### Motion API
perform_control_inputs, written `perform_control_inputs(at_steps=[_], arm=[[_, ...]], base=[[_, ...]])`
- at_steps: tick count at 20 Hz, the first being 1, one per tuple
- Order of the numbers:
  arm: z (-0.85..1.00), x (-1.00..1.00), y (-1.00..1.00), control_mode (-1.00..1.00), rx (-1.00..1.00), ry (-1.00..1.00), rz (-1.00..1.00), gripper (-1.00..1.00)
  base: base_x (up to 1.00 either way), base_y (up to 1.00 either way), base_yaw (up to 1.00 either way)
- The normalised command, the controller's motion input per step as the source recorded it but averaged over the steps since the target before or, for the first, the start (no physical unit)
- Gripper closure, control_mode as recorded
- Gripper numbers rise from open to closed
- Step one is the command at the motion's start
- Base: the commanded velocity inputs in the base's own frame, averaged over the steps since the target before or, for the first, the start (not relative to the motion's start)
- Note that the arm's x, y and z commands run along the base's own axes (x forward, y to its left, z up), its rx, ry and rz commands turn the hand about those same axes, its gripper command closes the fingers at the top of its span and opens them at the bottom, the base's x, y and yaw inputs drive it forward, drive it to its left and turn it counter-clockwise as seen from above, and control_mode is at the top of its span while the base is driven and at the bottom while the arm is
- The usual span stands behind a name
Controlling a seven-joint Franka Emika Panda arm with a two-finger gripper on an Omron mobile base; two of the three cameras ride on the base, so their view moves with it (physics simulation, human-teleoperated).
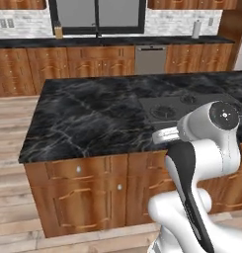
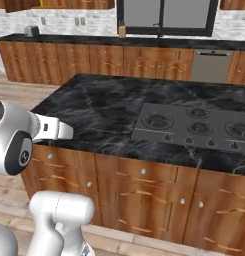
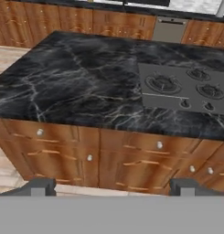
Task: Take 2 condiments from the cabinet and move them on the counter near the stove.Make sure the condiments are lined up with each other, next to each other.
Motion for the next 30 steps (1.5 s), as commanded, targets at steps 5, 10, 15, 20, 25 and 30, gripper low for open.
perform_control_inputs(at_steps=[5, 10, 15, 20, 25, 30], arm=[[0.00, 0.00, 0.00, 1.00, 0.00, 0.00, 0.00, -1.00], [0.00, 0.00, 0.00, 1.00, 0.00, 0.00, 0.00, -1.00], [0.00, 0.00, 0.00, 1.00, 0.00, 0.00, 0.00, -1.00], [0.00, 0.00, 0.00, 1.00, 0.00, 0.00, 0.00, -1.00], [0.00, 0.00, 0.00, 1.00, 0.00, 0.00, 0.00, -1.00], [0.00, 0.00, 0.00, 1.00, 0.00, 0.00, 0.00, -1.00]], base=[[0.00, 1.00, 0.00], [0.00, 1.00, 0.00], [0.00, 1.00, -0.06], [0.09, 1.00, -0.13], [0.14, 1.00, -0.07], [0.41, 1.00, -0.13]])
